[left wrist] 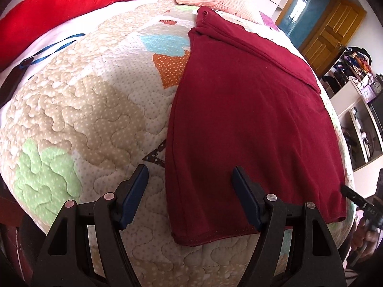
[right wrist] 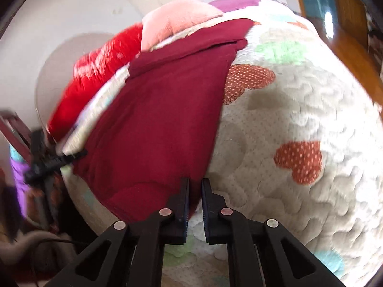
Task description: Fold small clothes
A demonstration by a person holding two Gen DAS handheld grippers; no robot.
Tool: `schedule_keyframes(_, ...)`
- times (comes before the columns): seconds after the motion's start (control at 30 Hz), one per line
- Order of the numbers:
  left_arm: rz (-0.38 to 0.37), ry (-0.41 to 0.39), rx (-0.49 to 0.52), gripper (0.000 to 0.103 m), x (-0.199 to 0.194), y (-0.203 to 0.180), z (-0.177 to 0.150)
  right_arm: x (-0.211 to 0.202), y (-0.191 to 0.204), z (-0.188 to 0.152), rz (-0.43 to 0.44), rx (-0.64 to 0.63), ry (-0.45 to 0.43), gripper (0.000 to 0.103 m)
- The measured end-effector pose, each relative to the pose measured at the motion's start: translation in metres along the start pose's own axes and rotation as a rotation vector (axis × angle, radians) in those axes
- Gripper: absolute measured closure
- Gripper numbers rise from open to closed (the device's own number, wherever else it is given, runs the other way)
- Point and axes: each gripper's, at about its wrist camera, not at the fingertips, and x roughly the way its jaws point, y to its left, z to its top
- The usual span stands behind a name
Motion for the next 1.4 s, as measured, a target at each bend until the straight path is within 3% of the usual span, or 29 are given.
schedule_keyframes(0.03, 0.002, 0.000, 0.003, 0.030, 0.000, -0.001, -0.001, -0.002, -0.003, 0.000, 0.023, 0.022, 0.004, 0.069)
schedule_keyframes(0.1, 0.003, 0.000, 0.009, 0.026, 0.002, -0.002, -0.003, -0.004, -0.005, -0.002, 0.067, 0.038, 0.009, 0.051)
schedule_keyframes(0.37, 0.037, -0.005, 0.019, 0.024, 0.006, -0.006, -0.003, 0.003, 0.014, -0.008, 0.087, -0.070, 0.052, 0.051)
schedule_keyframes(0.8, 0.033, -0.003, 0.022, 0.024, 0.005, -0.006, -0.005, 0.010, 0.021, -0.009, 0.115, -0.089, 0.055, 0.038)
schedule_keyframes(1.4, 0.026, 0.044, 0.056, 0.024, 0.003, -0.006, -0.012, 0.017, 0.019, -0.004, 0.189, -0.108, 0.056, 0.034)
